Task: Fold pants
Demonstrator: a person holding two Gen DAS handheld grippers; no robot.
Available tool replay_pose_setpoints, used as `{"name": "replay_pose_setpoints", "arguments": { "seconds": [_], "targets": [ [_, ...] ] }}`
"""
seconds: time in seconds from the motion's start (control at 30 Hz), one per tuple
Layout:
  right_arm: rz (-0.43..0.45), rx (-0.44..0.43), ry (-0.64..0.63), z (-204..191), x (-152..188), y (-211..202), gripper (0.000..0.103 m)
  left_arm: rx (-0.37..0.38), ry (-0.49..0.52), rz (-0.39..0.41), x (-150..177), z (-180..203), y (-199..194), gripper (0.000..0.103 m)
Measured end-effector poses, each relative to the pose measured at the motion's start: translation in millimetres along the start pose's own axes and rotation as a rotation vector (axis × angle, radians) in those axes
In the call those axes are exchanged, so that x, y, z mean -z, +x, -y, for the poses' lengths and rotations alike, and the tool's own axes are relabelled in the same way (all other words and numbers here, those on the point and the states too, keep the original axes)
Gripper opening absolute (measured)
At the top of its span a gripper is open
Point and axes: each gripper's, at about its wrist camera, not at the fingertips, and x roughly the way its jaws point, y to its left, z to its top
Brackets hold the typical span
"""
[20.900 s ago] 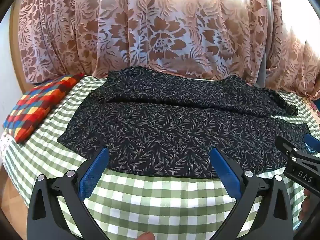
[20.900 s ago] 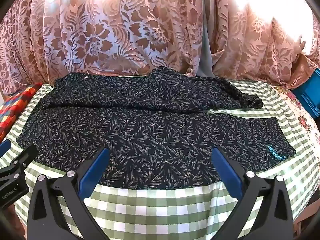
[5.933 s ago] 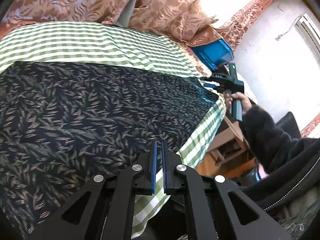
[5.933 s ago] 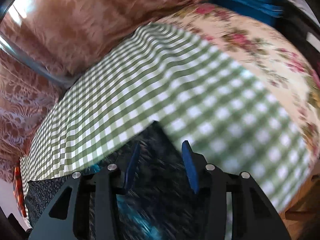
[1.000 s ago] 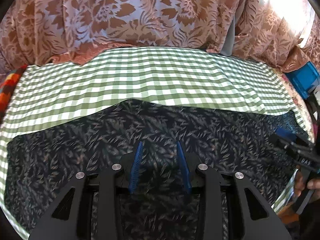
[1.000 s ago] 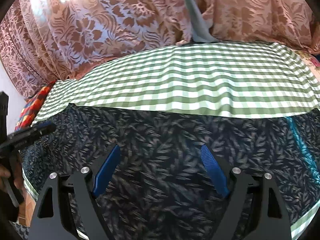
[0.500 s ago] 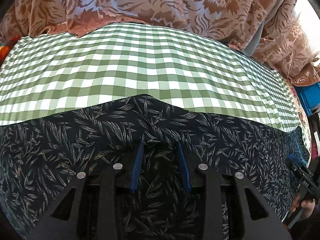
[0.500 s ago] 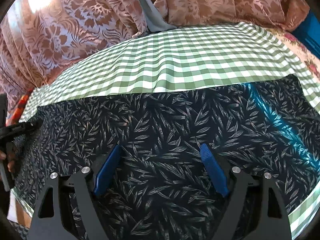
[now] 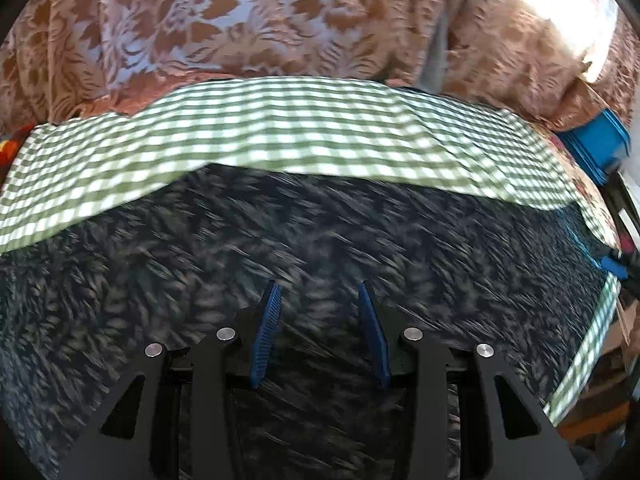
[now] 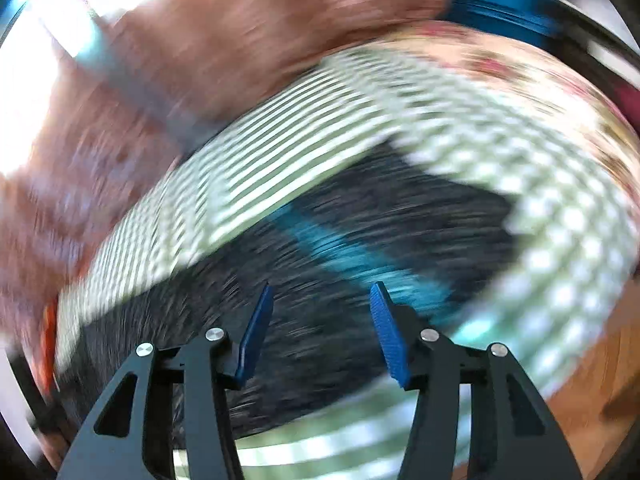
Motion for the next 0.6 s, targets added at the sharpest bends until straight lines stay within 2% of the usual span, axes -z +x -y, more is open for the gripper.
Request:
{"name": "replay_pose_setpoints", "arguments": {
  "seconds": [0.1, 0.23, 0.37, 0.4, 0.43, 0.5, 0.6],
  "targets": [
    [0.039, 0.038, 0.129, 37, -13, -12, 0.046, 0.021, 0.018, 0.017, 5, 8, -2, 0.04],
    [0.054, 0.078, 0.194, 59, -32, -6, 0.046, 0.088, 0.032, 0.023, 10, 17, -8, 0.04],
    [0.012, 0.069, 0.258, 76, -45, 13, 0.045, 0.134, 0.071, 0.021, 18, 28, -15, 0.04],
    [0.004, 0.057, 0.245, 75, -46, 15, 0.024, 0.145, 0.08, 0.02, 20, 31, -16, 0.04],
    [0.001, 0.063, 0.225, 73, -46, 13, 0.014, 0.164, 0.093, 0.018, 22, 33, -17, 0.04],
    [0.016, 0.065, 0.179, 66, -45, 6, 0.007, 0.233, 0.14, 0.004, 28, 41, -20, 0.04],
    [0.014, 0.106, 0.116, 63, -40, -3, 0.007, 0.286, 0.187, -0.042, 37, 49, -17, 0.04]
  ]
}}
